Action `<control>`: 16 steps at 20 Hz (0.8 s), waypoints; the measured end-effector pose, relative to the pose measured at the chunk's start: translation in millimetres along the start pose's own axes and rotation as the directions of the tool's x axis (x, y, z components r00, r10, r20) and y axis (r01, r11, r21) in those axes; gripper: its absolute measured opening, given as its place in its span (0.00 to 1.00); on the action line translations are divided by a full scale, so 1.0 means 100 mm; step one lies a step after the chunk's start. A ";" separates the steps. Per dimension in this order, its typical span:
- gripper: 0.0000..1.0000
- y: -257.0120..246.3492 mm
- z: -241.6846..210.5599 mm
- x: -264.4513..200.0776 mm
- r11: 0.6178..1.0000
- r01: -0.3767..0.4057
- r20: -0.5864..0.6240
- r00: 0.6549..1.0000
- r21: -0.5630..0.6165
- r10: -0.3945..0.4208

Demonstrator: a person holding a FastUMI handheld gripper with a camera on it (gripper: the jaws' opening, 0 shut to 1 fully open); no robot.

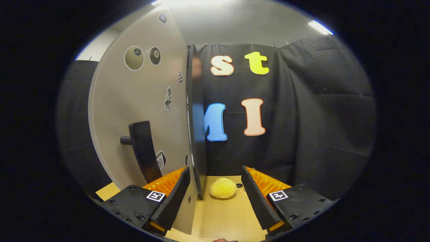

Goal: Open the shoe cabinet door, grab the shoes and put them into the shoe cabinet, then close the shoe cabinet door.

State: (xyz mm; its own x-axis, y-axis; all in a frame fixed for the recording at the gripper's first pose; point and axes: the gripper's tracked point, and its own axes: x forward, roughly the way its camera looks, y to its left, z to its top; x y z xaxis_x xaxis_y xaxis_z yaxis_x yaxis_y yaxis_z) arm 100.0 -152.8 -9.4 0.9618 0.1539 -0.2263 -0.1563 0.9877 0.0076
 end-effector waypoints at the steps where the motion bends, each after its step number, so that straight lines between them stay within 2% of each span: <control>1: 0.97 0.03 0.00 -0.03 1.000 0.006 -0.009 1.000 0.001 -0.006; 6: 0.95 0.16 -0.01 -0.09 0.997 0.078 -0.026 0.997 0.017 -0.077; 9: 0.95 0.39 0.02 -0.13 0.996 0.087 -0.013 0.996 0.017 -0.087; 16: 0.95 1.16 -0.03 -0.07 0.999 0.045 -0.017 0.999 0.017 -0.045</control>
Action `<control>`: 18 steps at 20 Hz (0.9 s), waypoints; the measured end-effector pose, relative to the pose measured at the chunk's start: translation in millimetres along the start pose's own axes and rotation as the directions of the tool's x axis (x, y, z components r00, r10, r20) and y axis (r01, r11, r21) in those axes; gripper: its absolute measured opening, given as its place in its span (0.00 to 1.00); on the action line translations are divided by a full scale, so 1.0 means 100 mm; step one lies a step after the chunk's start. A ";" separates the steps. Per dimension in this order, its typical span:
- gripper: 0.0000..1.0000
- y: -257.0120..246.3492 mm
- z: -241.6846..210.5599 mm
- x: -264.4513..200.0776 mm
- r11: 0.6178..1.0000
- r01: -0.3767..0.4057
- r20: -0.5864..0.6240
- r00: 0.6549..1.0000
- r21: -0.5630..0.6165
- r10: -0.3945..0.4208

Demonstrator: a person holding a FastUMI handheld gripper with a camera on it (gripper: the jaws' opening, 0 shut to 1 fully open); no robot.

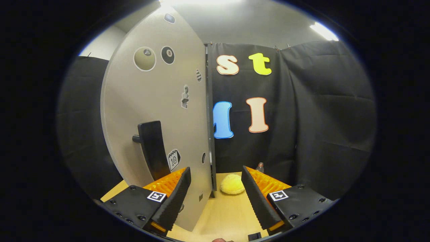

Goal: Open the shoe cabinet door, grab the shoes and put them into the shoe cabinet, then close the shoe cabinet door.

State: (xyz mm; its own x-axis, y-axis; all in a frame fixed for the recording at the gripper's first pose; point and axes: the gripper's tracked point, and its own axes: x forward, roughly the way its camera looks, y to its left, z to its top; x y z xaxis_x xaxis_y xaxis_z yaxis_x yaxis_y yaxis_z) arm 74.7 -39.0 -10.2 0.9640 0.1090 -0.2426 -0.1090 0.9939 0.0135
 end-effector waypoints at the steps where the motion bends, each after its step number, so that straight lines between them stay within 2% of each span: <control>1: 0.95 0.13 0.01 0.02 1.000 -0.018 0.001 1.000 -0.001 0.018; 6: 0.96 0.76 0.08 0.24 0.997 -0.077 0.019 0.997 -0.013 0.077; 11: 0.96 1.38 0.30 0.69 0.985 -0.170 0.053 0.984 -0.028 0.171; 13: 0.97 1.59 0.35 0.82 0.982 -0.185 0.062 0.981 -0.034 0.186; 15: 0.97 1.69 0.42 0.81 0.981 -0.190 0.071 0.979 -0.028 0.192; 18: 0.96 1.55 0.45 0.67 0.986 -0.162 0.095 0.982 -0.036 0.165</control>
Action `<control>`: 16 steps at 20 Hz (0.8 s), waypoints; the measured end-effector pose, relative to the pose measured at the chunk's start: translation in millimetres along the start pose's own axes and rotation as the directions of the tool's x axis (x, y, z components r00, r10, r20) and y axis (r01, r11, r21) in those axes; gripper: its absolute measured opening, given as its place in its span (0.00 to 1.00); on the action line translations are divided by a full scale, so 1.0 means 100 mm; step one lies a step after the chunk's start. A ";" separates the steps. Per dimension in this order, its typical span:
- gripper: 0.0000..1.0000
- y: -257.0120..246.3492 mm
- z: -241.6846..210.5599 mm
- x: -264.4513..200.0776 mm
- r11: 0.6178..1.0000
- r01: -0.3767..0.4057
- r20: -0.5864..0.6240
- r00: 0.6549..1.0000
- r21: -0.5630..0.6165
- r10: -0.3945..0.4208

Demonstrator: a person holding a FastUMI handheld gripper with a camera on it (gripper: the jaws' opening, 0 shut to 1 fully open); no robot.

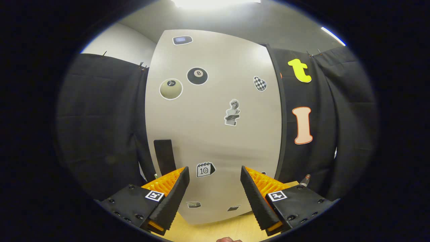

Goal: Open the shoe cabinet door, grab the shoes and put them into the shoe cabinet, then close the shoe cabinet door.

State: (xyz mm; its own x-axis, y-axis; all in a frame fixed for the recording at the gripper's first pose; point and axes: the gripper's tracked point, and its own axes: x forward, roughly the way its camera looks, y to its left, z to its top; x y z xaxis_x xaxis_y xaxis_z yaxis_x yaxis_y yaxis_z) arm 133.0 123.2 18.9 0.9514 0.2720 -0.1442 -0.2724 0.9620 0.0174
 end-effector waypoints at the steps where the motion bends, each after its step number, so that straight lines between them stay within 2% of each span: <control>1: 0.96 -0.08 0.00 -0.07 0.999 0.027 0.011 1.000 -0.021 -0.027; 6: 0.96 -0.45 -0.01 -0.46 0.977 0.181 0.062 0.983 -0.109 -0.175; 16: 0.96 -0.53 -0.36 -0.73 0.973 0.224 -0.015 0.974 -0.047 -0.225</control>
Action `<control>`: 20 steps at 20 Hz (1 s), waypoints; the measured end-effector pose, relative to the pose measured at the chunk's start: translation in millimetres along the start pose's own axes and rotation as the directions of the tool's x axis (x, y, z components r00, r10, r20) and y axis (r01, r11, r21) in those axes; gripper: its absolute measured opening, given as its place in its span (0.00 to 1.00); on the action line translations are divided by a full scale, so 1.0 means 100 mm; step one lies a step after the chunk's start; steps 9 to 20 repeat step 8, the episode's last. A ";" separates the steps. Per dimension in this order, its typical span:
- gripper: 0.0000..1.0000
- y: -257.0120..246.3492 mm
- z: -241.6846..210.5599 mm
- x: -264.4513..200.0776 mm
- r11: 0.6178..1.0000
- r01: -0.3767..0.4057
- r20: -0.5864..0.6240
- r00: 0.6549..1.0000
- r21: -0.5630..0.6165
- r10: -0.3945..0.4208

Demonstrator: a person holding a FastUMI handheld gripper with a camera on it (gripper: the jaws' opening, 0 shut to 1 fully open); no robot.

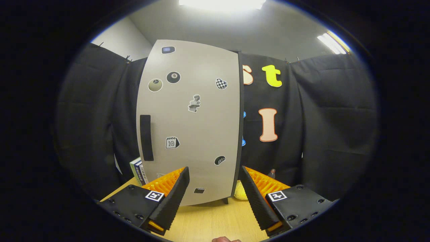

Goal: Open the shoe cabinet door, grab the shoes and put them into the shoe cabinet, then close the shoe cabinet door.

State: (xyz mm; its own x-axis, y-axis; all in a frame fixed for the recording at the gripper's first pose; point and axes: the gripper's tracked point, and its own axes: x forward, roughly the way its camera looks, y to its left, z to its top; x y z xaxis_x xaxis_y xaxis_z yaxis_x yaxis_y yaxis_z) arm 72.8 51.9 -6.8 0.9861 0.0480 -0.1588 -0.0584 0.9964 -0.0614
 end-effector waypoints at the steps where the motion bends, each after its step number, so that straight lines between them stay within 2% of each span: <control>1: 0.96 0.00 0.00 0.00 1.000 0.003 0.005 1.000 -0.004 -0.003; 5: 0.96 0.03 -0.04 0.00 1.000 0.012 0.005 1.000 -0.028 -0.012; 8: 0.96 0.08 -0.12 -0.09 0.997 -0.009 -0.010 1.000 -0.073 0.008; 20: 0.96 0.08 -0.12 -0.09 0.997 -0.009 -0.010 1.000 -0.073 0.008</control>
